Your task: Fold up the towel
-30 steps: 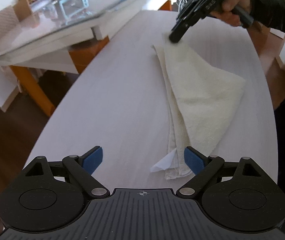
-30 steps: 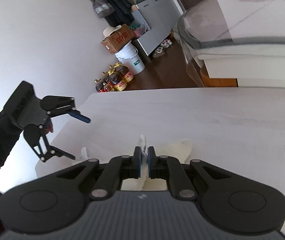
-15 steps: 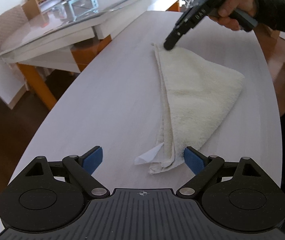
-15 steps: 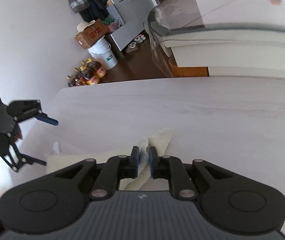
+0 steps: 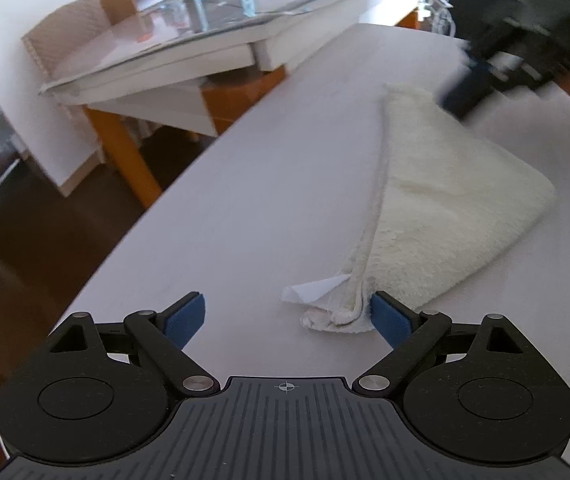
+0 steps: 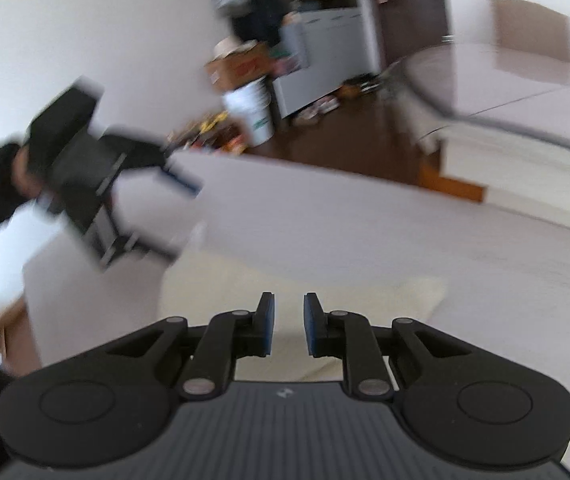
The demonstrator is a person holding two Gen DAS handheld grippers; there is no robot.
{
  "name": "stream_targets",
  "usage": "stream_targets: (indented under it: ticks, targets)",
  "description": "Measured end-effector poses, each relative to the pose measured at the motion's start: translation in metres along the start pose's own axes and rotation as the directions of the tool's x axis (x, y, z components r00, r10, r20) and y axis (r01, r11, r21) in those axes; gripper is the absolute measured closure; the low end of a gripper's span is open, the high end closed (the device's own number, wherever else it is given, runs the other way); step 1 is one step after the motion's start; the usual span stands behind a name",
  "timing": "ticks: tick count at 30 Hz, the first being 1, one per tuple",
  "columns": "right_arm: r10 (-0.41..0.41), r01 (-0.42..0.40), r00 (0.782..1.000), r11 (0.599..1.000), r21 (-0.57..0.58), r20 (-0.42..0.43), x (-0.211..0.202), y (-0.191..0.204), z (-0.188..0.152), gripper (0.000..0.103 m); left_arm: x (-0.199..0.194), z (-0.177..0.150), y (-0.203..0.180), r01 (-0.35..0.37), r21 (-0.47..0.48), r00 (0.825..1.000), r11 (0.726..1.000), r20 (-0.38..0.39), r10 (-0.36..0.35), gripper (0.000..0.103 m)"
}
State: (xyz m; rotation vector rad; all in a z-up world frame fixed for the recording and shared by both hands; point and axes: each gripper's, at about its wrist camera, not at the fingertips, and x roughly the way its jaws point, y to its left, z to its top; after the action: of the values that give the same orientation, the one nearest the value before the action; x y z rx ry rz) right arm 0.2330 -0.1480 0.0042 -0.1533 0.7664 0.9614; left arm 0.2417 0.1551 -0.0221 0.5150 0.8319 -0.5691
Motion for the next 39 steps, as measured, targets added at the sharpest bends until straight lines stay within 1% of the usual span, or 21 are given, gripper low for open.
stream_targets:
  ticks: [3, 5, 8, 11, 13, 15, 16, 17, 19, 21, 23, 24, 25, 27, 30, 32, 33, 34, 36, 39]
  targets:
    - [-0.036, 0.034, 0.999, 0.998, -0.052, -0.036, 0.006, 0.014, -0.011, 0.084, 0.000, 0.001, 0.001, -0.035, -0.018, 0.999, 0.999, 0.003, 0.035, 0.009]
    - [-0.072, 0.068, 0.997, 0.993, -0.094, -0.038, 0.007, 0.022, -0.016, 0.085, -0.002, 0.001, -0.001, -0.056, -0.034, 0.998, 0.998, 0.007, 0.056, 0.009]
    - [-0.093, 0.091, 0.996, 0.991, -0.095, -0.016, -0.002, 0.031, -0.017, 0.082, -0.010, -0.001, -0.005, -0.104, -0.069, 0.994, 0.992, 0.018, 0.105, 0.010]
    - [-0.101, 0.102, 0.995, 0.992, -0.074, 0.012, -0.014, 0.041, -0.017, 0.072, -0.020, -0.004, -0.013, -0.159, -0.130, 0.987, 0.979, 0.017, 0.163, 0.010]
    - [-0.129, 0.130, 0.991, 0.990, -0.059, 0.025, -0.021, 0.047, -0.021, 0.062, -0.026, -0.006, -0.022, -0.195, -0.167, 0.980, 0.966, 0.009, 0.199, 0.009]
    - [-0.171, 0.172, 0.985, 0.984, -0.042, 0.030, -0.026, 0.052, -0.025, 0.060, -0.035, -0.010, -0.039, -0.231, -0.209, 0.972, 0.950, 0.003, 0.237, 0.009]
    - [-0.204, 0.205, 0.978, 0.978, -0.036, 0.037, -0.030, 0.057, -0.029, 0.060, -0.039, -0.012, -0.047, -0.242, -0.230, 0.968, 0.943, 0.007, 0.251, 0.008]
    - [-0.225, 0.227, 0.973, 0.973, -0.034, 0.039, -0.032, 0.061, -0.032, 0.058, -0.043, -0.014, -0.055, -0.249, -0.246, 0.966, 0.937, 0.007, 0.258, 0.007]
    - [-0.268, 0.270, 0.962, 0.963, -0.028, 0.044, -0.039, 0.072, -0.041, 0.052, -0.050, -0.017, -0.071, -0.258, -0.268, 0.963, 0.928, 0.006, 0.269, 0.005]
    - [-0.293, 0.294, 0.955, 0.956, -0.012, 0.050, -0.044, 0.079, -0.048, 0.047, -0.058, -0.021, -0.087, -0.276, -0.292, 0.957, 0.916, 0.009, 0.291, 0.004]
    - [-0.312, 0.311, 0.948, 0.950, 0.029, 0.054, -0.051, 0.085, -0.056, 0.043, -0.063, -0.024, -0.101, -0.285, -0.320, 0.953, 0.903, 0.008, 0.304, 0.002]
    - [-0.318, 0.316, 0.946, 0.947, 0.052, 0.059, -0.053, 0.088, -0.059, 0.033, -0.064, -0.026, -0.106, -0.291, -0.333, 0.951, 0.897, 0.005, 0.310, 0.002]
    - [-0.326, 0.321, 0.943, 0.944, 0.072, 0.069, -0.057, 0.090, -0.062, 0.027, -0.065, -0.027, -0.111, -0.297, -0.346, 0.949, 0.890, 0.001, 0.316, 0.001]
    - [-0.329, 0.320, 0.940, 0.942, 0.101, 0.092, -0.063, 0.093, -0.067, 0.025, -0.066, -0.030, -0.122, -0.307, -0.371, 0.944, 0.876, -0.007, 0.328, 0.000]
    - [-0.333, 0.320, 0.937, 0.940, 0.122, 0.104, -0.068, 0.097, -0.070, 0.022, -0.069, -0.034, -0.137, -0.323, -0.409, 0.938, 0.853, -0.020, 0.346, 0.000]
    - [-0.351, 0.338, 0.931, 0.933, 0.119, 0.105, -0.073, 0.103, -0.073, 0.020, -0.069, -0.036, -0.142, -0.322, -0.434, 0.938, 0.841, -0.026, 0.346, 0.000]
    - [-0.359, 0.347, 0.927, 0.931, 0.116, 0.107, -0.075, 0.105, -0.073, 0.017, -0.069, -0.037, -0.145, -0.321, -0.446, 0.938, 0.836, -0.030, 0.344, 0.000]
    - [-0.367, 0.356, 0.924, 0.928, 0.113, 0.109, -0.076, 0.106, -0.074, 0.014, -0.070, -0.039, -0.147, -0.320, -0.454, 0.938, 0.831, -0.032, 0.344, 0.000]
    - [-0.374, 0.362, 0.920, 0.925, 0.118, 0.114, -0.081, 0.108, -0.076, 0.013, -0.072, -0.040, -0.151, -0.321, -0.466, 0.938, 0.825, -0.034, 0.345, 0.000]
    - [-0.379, 0.364, 0.918, 0.922, 0.131, 0.117, -0.085, 0.108, -0.079, 0.012, -0.075, -0.042, -0.156, -0.321, -0.481, 0.937, 0.816, -0.037, 0.347, 0.000]
